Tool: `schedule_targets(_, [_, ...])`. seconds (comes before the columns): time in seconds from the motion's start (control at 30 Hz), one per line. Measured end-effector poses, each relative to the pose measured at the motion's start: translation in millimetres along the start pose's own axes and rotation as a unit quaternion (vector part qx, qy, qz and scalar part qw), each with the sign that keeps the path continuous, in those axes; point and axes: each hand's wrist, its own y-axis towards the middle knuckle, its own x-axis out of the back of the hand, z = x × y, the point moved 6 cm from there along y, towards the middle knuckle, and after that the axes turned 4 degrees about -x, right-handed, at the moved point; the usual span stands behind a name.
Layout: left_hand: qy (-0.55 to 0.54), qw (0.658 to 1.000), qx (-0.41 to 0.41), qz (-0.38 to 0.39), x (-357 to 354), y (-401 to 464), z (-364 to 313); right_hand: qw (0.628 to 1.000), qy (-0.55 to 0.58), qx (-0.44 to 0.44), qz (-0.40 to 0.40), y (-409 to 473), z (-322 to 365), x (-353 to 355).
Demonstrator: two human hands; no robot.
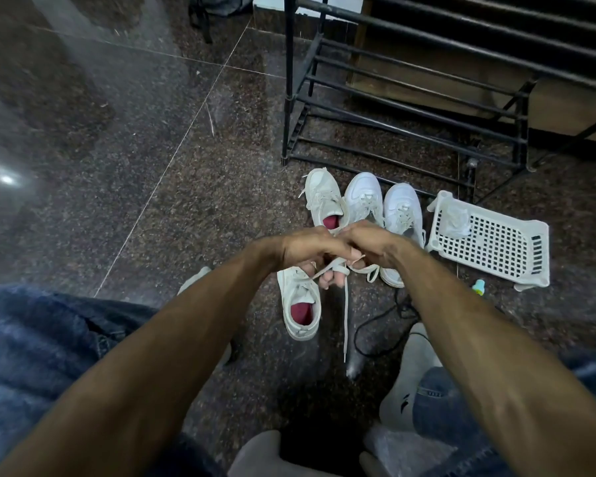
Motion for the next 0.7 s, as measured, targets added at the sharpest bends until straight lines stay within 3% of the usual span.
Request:
schedule_targets(0.13, [-0.025, 0.999, -0.04, -0.01, 10.3, -2.7, -19.2, 0.994, 0.075, 0.032, 0.076, -10.5, 1.3, -2.9])
schedule_targets(0.33, [-0.142, 0.972, -0.147, -0.117, 55.9, -16.2, -50.9, 0.973, 0.18, 0.04, 0.136, -19.5, -1.9, -11.2])
schedule_targets(0.47, [-0.203, 0.949, -0.171, -0.168, 66.5, -18.5, -59.6, 0.985, 0.082, 0.078, 0.128, -22.3, 9.5, -20.1])
schedule_targets(0.53, [-0.254, 0.924, -0.185, -0.221, 73.8, -16.9, -57.9, 0.989, 0.029, 0.097, 0.106, -24.7, 18.1, -25.0])
schedule_targets(0.6, [-0.296, 0.887, -0.185, -0.303, 86.1, -15.6, -44.9, 0.988, 0.057, 0.121, 0.072, -22.6, 23.8, -24.7])
schedule_targets(0.7, [-0.247, 0.848, -0.072, -0.463, 93.8, -17.5, -0.8, 0.985, 0.113, 0.134, 0.012, -17.0, 23.7, -16.5])
